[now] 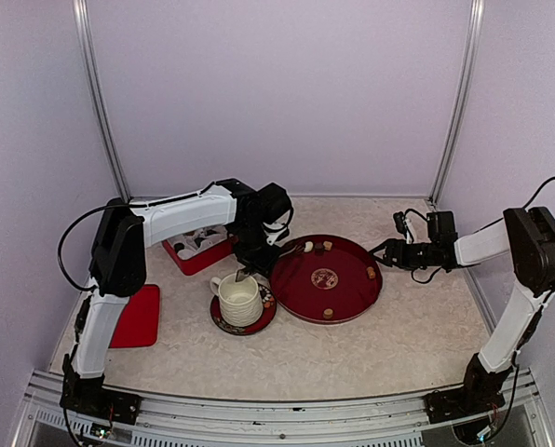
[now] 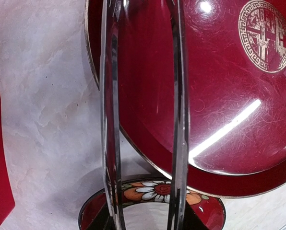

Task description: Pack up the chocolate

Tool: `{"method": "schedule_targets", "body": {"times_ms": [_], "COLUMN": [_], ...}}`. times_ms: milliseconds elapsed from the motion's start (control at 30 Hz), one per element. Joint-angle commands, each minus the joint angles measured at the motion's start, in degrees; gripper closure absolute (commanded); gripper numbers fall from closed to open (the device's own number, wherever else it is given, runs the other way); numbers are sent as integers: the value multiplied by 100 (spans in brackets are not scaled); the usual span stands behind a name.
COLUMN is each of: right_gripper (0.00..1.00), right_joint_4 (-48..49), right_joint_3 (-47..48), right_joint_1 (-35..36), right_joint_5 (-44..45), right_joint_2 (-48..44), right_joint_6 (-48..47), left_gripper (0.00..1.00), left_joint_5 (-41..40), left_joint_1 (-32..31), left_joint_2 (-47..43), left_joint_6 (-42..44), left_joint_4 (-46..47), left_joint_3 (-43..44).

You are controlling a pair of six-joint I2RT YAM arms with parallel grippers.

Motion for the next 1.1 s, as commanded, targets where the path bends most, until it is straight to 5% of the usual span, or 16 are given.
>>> {"method": "schedule_targets", "body": {"times_ms": [0, 567, 1067], "right_gripper": [21, 21, 21], "right_joint_4": [101, 80, 45], "right_joint_3": [-44, -29, -52], "right_joint_1": [-60, -86, -86], "right_joint_5": [-94, -102, -82], "right_joint_2": [70, 85, 5], "right_joint_6": [18, 6, 15], "left_gripper": [68, 73, 75], "left_joint_5": [-13, 43, 234], "left_joint_1": [6, 38, 77], "left_joint_2": [206, 293, -557], "left_joint_6": [22, 88, 29], "left_joint_4": [-39, 14, 97], "left_joint_3": [267, 340, 36]}}
